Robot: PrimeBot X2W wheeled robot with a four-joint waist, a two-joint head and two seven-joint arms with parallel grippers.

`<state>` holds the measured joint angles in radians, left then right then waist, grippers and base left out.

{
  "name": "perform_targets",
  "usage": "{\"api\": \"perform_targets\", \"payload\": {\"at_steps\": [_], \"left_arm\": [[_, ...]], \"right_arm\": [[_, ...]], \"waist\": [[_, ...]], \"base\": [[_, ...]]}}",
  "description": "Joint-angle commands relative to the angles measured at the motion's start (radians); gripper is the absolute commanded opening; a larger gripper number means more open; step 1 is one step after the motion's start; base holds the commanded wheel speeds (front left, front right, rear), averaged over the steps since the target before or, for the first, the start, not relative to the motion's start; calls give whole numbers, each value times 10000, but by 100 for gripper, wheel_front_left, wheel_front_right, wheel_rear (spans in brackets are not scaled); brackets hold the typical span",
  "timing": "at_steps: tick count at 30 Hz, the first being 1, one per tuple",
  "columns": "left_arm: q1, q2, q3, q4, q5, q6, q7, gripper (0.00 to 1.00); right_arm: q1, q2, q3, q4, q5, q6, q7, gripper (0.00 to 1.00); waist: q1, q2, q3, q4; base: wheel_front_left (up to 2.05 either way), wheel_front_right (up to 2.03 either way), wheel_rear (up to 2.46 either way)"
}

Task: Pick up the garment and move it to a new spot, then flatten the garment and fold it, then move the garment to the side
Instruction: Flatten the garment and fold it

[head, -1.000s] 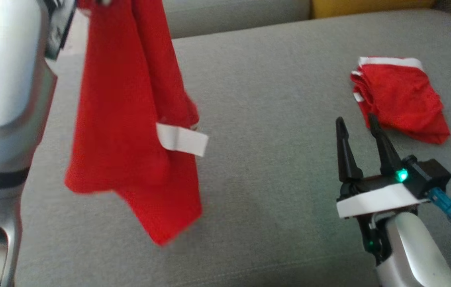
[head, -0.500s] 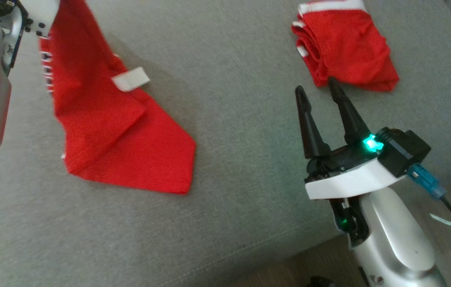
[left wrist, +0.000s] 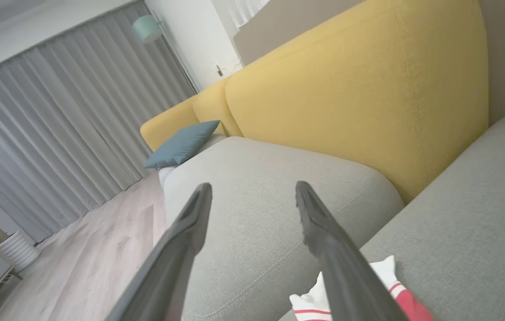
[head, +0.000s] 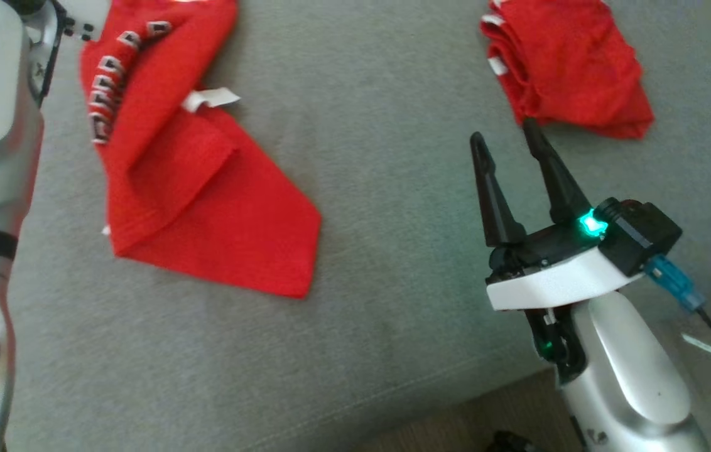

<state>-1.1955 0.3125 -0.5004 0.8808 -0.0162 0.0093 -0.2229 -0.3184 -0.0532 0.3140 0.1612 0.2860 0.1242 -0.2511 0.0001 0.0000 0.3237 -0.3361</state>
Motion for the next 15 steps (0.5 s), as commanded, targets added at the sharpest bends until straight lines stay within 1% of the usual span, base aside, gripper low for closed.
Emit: {"api": "perform_targets", "payload": {"at_steps": [1, 4, 8, 11, 15], "left_arm": [[-511, 282, 281, -277, -97, 51, -122, 100], [-199, 147, 350, -464, -332, 61, -276, 100], [704, -12, 491, -1039, -735, 125, -361, 100], [1681, -89, 698, -1765, -1105, 297, -379, 100], [3350, -207, 891, -3142, -1565, 512, -385, 100]], "right_arm": [[-83, 30, 55, -245, -108, 65, -107, 100], [-21, 30, -179, -79, -314, 65, -107, 100], [168, 30, -569, 189, -612, 65, -107, 100], [338, 30, -917, 393, -822, 65, -107, 100], [565, 30, -1272, 661, -1062, 65, -85, 100]], "waist": [[-1, 0, -359, 495], [-1, 0, -699, 1043], [-1, 0, -1267, 1881], [-1, 0, -1674, 2527], [-1, 0, -2111, 3333]], "base": [[0, 0, 0], [0, 0, 0], [0, 0, 0], [0, 0, 0], [0, 0, 0]]}}
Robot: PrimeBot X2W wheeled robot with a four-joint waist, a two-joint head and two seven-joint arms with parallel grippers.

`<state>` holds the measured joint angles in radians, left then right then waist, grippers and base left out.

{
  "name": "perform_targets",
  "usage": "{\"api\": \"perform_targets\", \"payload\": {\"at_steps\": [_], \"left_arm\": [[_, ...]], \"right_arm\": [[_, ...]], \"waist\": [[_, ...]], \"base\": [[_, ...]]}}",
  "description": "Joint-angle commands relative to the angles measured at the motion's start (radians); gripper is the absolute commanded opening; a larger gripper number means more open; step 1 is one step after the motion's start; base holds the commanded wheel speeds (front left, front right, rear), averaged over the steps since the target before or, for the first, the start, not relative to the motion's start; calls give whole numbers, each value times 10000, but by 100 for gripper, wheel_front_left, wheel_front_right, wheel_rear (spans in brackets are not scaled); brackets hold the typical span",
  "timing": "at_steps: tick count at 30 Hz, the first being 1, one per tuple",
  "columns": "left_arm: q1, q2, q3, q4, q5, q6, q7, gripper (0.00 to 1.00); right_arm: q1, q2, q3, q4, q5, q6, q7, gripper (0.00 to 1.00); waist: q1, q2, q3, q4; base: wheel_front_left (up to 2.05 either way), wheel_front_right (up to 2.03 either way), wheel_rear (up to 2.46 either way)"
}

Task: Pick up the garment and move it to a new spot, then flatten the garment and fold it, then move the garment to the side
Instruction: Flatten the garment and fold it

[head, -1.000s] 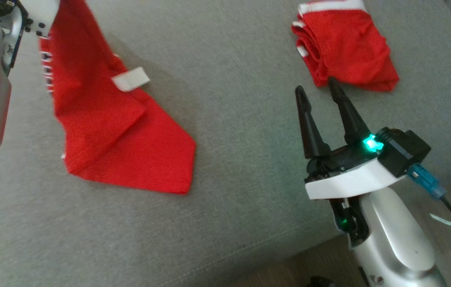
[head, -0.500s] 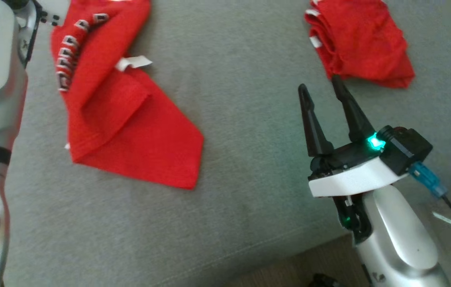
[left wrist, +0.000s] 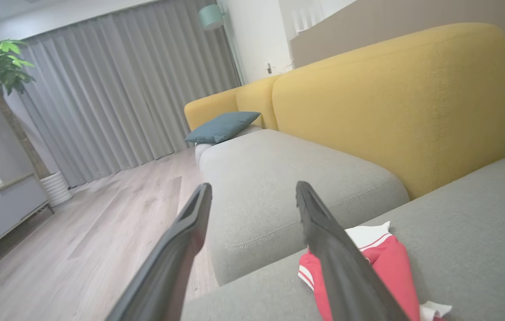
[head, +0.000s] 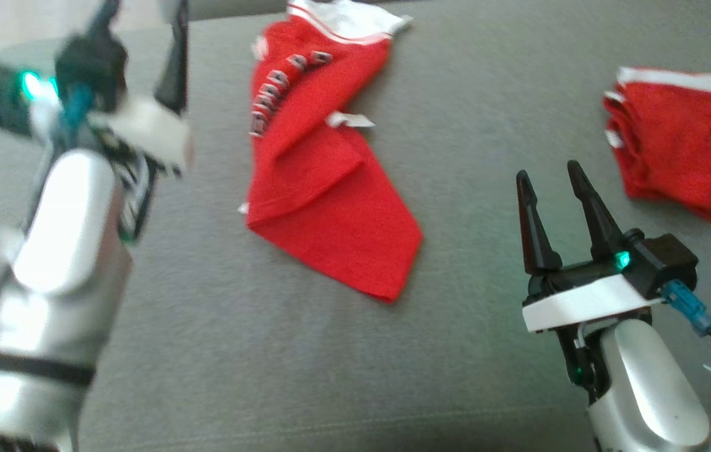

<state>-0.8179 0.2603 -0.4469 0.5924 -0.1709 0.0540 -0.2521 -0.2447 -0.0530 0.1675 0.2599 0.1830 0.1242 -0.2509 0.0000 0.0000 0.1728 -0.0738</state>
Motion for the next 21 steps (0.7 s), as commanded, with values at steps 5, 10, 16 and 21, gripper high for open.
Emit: {"api": "perform_targets", "payload": {"at_steps": [5, 10, 16, 21], "left_arm": [[1975, 129, 564, -1979, -567, 525, -95, 100], [4004, -324, 588, -3498, -925, 1046, -96, 100], [4920, -660, 500, -4438, -901, 1260, -96, 100], [4991, -813, 289, -4505, -841, 1119, -96, 100]], "right_arm": [[35, 28, 61, -40, -107, 65, 64, 100], [148, 28, -41, 195, -61, 65, 264, 100], [-401, 28, -144, 567, 117, 65, 574, 100], [-1299, 28, -101, 1658, 615, 65, 1152, 100]], "waist": [[0, 0, -970, 1404], [0, 0, -1012, 1968], [0, 0, -644, 2596], [0, 0, -139, 3102]], "base": [[0, 0, 0], [0, 0, 0], [0, 0, 0], [0, 0, 0]]}}
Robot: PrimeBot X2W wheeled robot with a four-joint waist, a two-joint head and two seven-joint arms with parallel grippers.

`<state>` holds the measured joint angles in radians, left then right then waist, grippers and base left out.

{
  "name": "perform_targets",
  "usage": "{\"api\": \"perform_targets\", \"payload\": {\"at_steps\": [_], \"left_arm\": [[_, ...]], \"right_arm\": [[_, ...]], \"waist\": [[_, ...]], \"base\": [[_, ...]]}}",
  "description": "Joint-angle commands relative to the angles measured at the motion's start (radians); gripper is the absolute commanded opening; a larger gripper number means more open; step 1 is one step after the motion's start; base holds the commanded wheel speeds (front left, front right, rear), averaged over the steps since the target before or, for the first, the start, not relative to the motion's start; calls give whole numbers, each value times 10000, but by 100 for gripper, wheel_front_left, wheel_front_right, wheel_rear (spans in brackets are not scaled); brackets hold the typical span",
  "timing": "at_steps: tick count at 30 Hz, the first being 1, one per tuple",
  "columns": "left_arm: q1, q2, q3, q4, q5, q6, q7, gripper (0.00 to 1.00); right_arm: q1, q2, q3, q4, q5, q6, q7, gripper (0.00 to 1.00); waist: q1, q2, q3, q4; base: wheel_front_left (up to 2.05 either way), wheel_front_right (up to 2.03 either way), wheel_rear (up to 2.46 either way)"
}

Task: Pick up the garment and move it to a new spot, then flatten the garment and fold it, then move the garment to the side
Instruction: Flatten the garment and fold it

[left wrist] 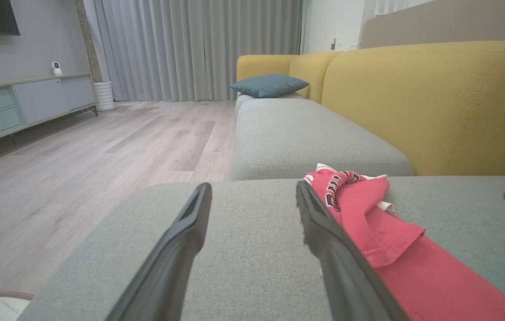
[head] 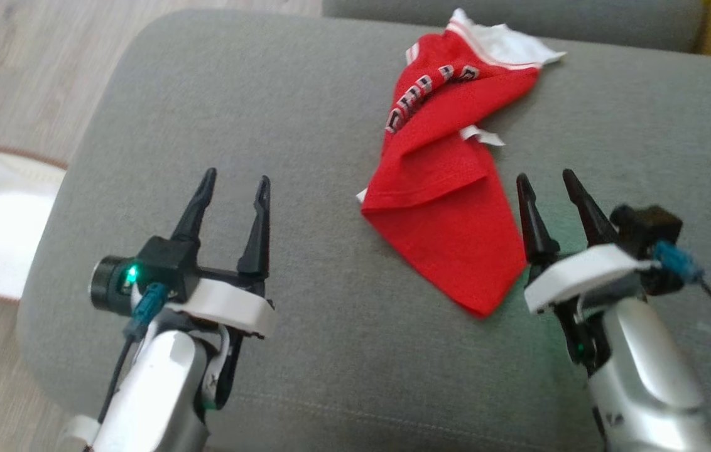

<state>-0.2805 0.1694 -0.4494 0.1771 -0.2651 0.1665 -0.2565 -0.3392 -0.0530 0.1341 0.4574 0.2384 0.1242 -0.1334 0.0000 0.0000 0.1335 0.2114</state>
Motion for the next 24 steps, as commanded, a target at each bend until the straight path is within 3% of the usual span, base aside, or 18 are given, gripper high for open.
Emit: {"api": "perform_targets", "payload": {"at_steps": [1, 10, 19, 20, 21, 22, 24], "left_arm": [[-385, 54, 286, -347, 106, -28, -52, 100], [-392, -288, 229, -241, 149, -180, -53, 100], [-363, -413, 432, -214, 265, -294, -53, 100], [-360, -425, 458, -214, 282, -293, -53, 100], [-352, -432, 493, -217, 297, -286, -53, 100], [-337, -436, 531, -210, 302, -283, -53, 100], [-284, -434, 589, -178, 307, -295, -53, 100]], "right_arm": [[-561, 28, 205, -10, 236, 65, 95, 100], [-2212, 28, 199, 2622, 1209, 65, 317, 100], [-3113, 28, 691, 4327, 1617, 65, -192, 100], [-3186, 28, 764, 4437, 1722, 65, -264, 94], [-3265, 28, 853, 4530, 1833, 65, -337, 40], [-3350, 28, 947, 4606, 1896, 65, -452, 0], [-3504, 28, 1174, 4682, 1975, 65, -715, 0]], "waist": [[0, 0, 356, 354], [0, 0, 1049, 1182], [0, 0, 1239, 1315], [0, 0, 1250, 1295], [0, 0, 1266, 1260], [0, 0, 1281, 1211], [0, 0, 1288, 1085]], "base": [[0, 0, 0], [0, 0, 0], [0, 0, 0], [0, 0, 0], [0, 0, 0], [0, 0, 0], [0, 0, 0]]}}
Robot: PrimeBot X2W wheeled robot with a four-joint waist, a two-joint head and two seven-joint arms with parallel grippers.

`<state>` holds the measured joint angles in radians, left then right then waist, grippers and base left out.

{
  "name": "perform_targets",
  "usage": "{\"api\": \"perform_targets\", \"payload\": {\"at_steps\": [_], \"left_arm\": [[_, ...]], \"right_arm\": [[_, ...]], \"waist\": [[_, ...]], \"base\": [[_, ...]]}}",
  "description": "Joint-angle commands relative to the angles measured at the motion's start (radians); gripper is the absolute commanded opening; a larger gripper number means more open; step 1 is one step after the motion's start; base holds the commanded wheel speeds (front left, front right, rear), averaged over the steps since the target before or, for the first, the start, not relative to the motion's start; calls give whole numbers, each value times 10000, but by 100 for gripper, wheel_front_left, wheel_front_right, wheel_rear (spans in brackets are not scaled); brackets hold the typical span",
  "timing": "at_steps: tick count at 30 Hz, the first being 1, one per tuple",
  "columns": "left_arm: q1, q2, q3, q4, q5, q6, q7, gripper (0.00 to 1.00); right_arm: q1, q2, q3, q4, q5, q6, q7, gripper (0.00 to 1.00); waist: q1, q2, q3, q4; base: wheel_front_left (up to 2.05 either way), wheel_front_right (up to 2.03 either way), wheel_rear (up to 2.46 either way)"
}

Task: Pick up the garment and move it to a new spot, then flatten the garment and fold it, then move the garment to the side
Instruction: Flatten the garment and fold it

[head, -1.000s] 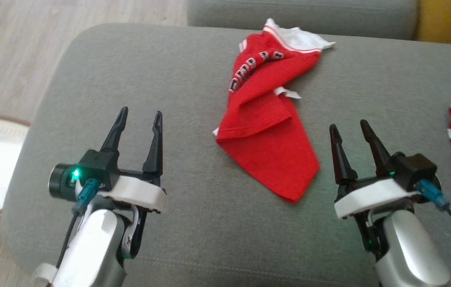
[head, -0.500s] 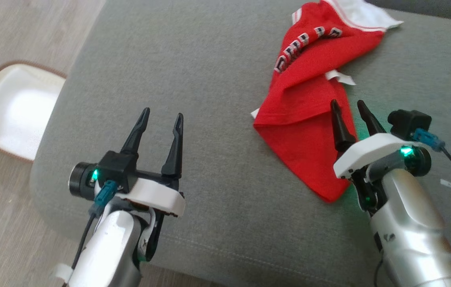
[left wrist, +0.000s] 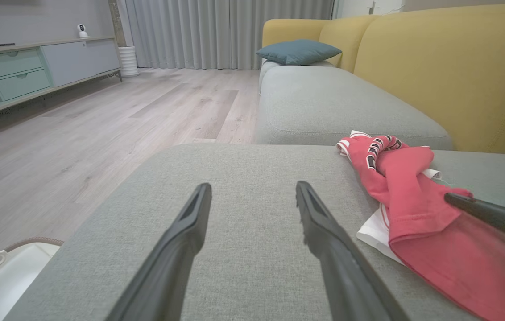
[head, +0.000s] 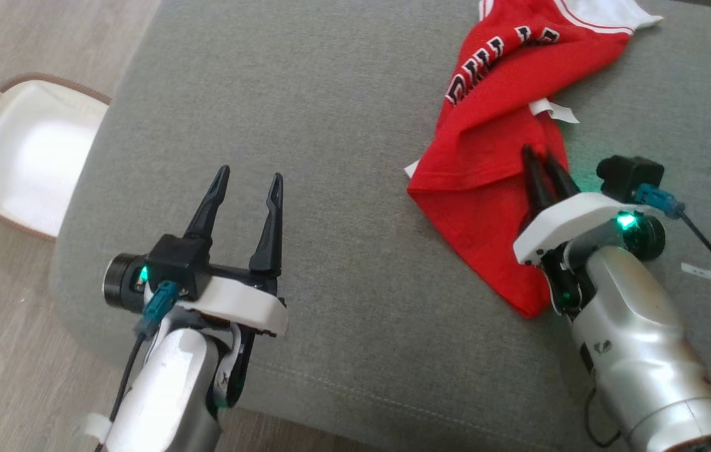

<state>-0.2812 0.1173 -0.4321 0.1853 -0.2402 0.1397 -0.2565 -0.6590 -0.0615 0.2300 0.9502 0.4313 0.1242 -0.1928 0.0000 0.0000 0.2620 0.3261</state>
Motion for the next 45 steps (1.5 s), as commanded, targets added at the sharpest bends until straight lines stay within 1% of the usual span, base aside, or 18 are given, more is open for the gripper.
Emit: {"api": "perform_targets", "payload": {"at_steps": [1, 4, 7, 9, 11, 14, 17, 19, 20, 25, 28, 32, 34, 36, 37, 38, 45], "left_arm": [[-248, 92, 445, -242, 56, -40, -53, 100], [-182, 104, 538, -207, 51, -69, -53, 100], [-145, 105, 617, -215, 72, -84, -53, 100], [-106, 83, 639, -225, 81, -103, -53, 100], [-71, 43, 662, -242, 85, -113, -53, 100], [4, -11, 719, -263, 78, -114, -53, 100], [55, -73, 755, -273, 61, -147, -53, 100], [56, -109, 785, -276, 61, -167, -53, 100], [56, -109, 785, -276, 61, -167, -53, 100], [5, -209, 838, -296, 81, -246, -53, 100], [-73, -266, 861, -322, 111, -308, -53, 100], [-145, -317, 915, -310, 158, -404, -53, 100], [-174, -333, 953, -291, 182, -456, -53, 100], [-199, -348, 996, -265, 208, -499, -53, 100], [-208, -356, 1014, -245, 222, -516, -53, 100], [-213, -366, 1029, -223, 240, -523, -53, 100], [-119, -382, 1173, -142, 349, -547, -53, 100]], "right_arm": [[-373, 112, 298, -244, 81, 65, -251, 0], [-511, 112, 454, -341, 83, 65, -532, 0], [-582, 112, 310, -556, -134, 65, -647, 0], [-656, 107, -50, -738, -529, 65, -672, 0], [-718, -40, -562, -992, -974, 65, -681, 0], [-827, -546, -1193, -1410, -1613, 65, -633, 0], [-1006, -1200, -1633, -1773, -2170, 65, -95, 0], [-1145, -1645, -1782, -1964, -2526, 65, 389, 0], [-1145, -1645, -1782, -1964, -2526, 65, 389, 0], [-1529, -2581, -1840, -2218, -3219, 65, 1285, 0], [-1850, -3112, -1838, -2234, -3580, 65, 1553, 0], [-2329, -3884, -1964, -2014, -4285, 65, 1649, 0], [-2527, -4084, -2110, -1787, -4635, 65, 1667, 0], [-2678, -4126, -2212, -1522, -4919, 65, 1631, 0], [-2728, -4075, -2266, -1405, -5027, 65, 1569, 45], [-2749, -3992, -2338, -1307, -5145, 65, 1512, 100], [-2538, -3013, -2577, -918, -5370, 65, 715, 100]], "waist": [[0, 0, -11, -136], [0, 0, -110, -400], [0, 0, -271, -718], [0, 0, -381, -926], [0, 0, -494, -1110], [0, 0, -611, -1347], [0, 0, -661, -1488], [0, 0, -654, -1538], [0, 0, -654, -1538], [0, 0, -476, -1575], [0, 0, -298, -1541], [0, 0, -134, -1457], [0, 0, -96, -1422], [0, 0, -82, -1391], [0, 0, -95, -1384], [0, 0, -119, -1385], [0, 0, -445, -1639]], "base": [[0, 0, 0], [0, 0, 0], [0, 0, 0], [0, 0, 0], [0, 0, 0], [0, 0, 0], [0, 0, 0], [0, 0, 0], [0, 0, 0], [0, 0, 0], [0, 0, 0], [0, 0, 0], [0, 0, 0], [0, 0, 0], [0, 0, 0], [0, 0, 0], [0, 0, 0]]}}
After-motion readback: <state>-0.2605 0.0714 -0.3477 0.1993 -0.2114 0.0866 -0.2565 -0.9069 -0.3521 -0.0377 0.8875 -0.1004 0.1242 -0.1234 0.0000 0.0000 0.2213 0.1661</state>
